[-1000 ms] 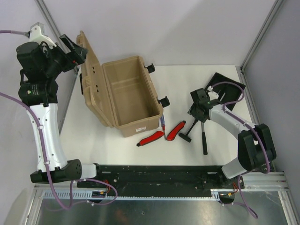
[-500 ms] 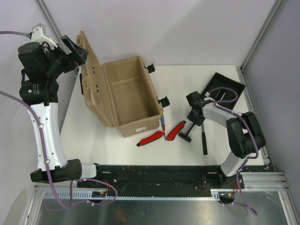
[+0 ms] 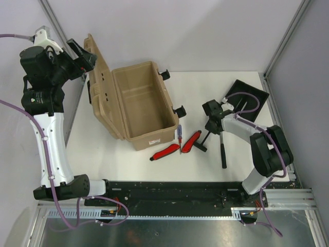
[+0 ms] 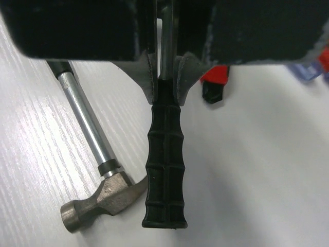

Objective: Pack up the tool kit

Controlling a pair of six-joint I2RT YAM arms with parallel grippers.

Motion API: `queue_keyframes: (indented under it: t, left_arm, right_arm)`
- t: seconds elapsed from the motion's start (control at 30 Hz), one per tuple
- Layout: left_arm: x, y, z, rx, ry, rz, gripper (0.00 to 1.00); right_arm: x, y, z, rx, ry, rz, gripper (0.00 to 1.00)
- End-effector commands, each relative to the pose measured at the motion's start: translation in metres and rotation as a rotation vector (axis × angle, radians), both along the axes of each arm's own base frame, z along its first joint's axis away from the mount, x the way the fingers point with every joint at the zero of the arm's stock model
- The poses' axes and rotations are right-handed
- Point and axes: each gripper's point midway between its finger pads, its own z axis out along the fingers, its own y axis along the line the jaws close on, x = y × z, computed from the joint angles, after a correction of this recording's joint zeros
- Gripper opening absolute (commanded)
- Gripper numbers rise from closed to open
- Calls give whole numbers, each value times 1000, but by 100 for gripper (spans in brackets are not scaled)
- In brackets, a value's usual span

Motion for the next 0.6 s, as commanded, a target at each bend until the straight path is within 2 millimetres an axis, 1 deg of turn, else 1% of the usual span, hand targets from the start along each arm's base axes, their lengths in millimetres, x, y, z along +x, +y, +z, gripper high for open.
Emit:
queue_keyframes:
  t: [0.0,0.17,0.3,0.37,0.43,0.5,0.57]
  left_arm:
    - [-5,-3,8,-15,-26,-3,99]
    - [-7,-4,6,-22,-21,-2,99]
    - [-9,-11,7,-31,-23,-30,99]
    - [-10,-14,8,-31,-27,-43,99]
    - [-10,-17,9,-26,-29,-55,99]
    - [-10,-19,9,-24,-31,-62,99]
    - [-10,-21,9,-21,-33,-67,99]
  right_arm:
    - [27,10,83,-20,-246,51,0]
    - [43,24,177,-12,-445,107,0]
    - [56,45,250,24,-618,172,0]
    - [63,65,281,62,-703,229,0]
    - [69,89,306,101,-777,308,0]
    - [74,121,323,127,-831,407,0]
    - [76,157,331,139,-860,518,0]
